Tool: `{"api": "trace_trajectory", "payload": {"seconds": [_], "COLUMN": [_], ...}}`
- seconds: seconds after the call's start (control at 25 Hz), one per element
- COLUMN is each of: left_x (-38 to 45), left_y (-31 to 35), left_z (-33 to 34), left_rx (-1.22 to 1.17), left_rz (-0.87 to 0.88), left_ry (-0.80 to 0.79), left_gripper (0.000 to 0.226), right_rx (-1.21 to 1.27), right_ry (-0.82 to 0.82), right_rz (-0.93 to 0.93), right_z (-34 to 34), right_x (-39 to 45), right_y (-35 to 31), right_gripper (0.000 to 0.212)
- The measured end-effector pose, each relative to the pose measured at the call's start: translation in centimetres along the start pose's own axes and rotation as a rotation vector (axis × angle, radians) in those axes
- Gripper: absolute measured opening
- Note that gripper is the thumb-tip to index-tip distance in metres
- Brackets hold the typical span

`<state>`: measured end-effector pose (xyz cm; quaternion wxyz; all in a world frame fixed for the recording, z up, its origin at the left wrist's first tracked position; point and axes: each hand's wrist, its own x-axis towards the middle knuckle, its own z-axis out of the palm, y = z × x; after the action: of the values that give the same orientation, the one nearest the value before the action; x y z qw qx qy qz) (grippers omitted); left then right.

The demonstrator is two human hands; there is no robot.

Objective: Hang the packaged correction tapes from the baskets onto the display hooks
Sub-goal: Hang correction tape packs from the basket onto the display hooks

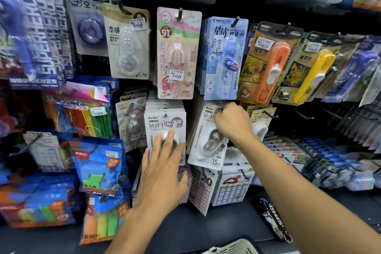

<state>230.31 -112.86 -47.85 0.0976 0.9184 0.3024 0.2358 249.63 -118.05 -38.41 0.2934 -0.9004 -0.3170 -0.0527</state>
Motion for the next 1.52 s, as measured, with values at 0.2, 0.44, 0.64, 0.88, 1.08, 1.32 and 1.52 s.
{"api": "trace_trajectory", "payload": {"seconds": [0.2,0.44,0.64,0.88,1.08,1.32,1.52], "left_x": [0.0,0.2,-0.1,-0.1,0.2,-3.6,-11.6], "left_y": [0.2,0.4,0.1,0.1,0.3,1.3,0.6], "left_z": [-0.3,-0.2,-0.5,-0.5,-0.4,1.4,11.3], "left_rx": [-0.039,-0.035,-0.017,-0.028,-0.026,-0.042,0.004], "left_rz": [-0.001,-0.005,0.004,0.001,0.006,0.061,0.204], "left_ry": [-0.008,-0.013,-0.035,-0.064,-0.084,0.232,-0.767], "left_gripper": [0.071,0.069,0.068,0.070,0.071,0.042,0.036], "right_rx": [0.079,0.069,0.227,0.113,0.006,0.700,0.375], "right_ry": [0.063,0.021,-0.059,0.506,0.197,0.048,-0.794], "right_rz": [-0.045,-0.082,-0.042,0.139,0.104,0.293,0.572], "right_z": [0.7,1.2,0.9,-3.1,-4.4,1.5,15.7], "right_x": [-0.5,-0.5,-1.7,-2.0,1.5,-6.4,-24.1], "right_y": [0.0,-0.9,-0.3,8.0,10.7,14.4,22.6], "right_gripper": [0.023,0.033,0.046,0.022,0.027,0.007,0.006]}}
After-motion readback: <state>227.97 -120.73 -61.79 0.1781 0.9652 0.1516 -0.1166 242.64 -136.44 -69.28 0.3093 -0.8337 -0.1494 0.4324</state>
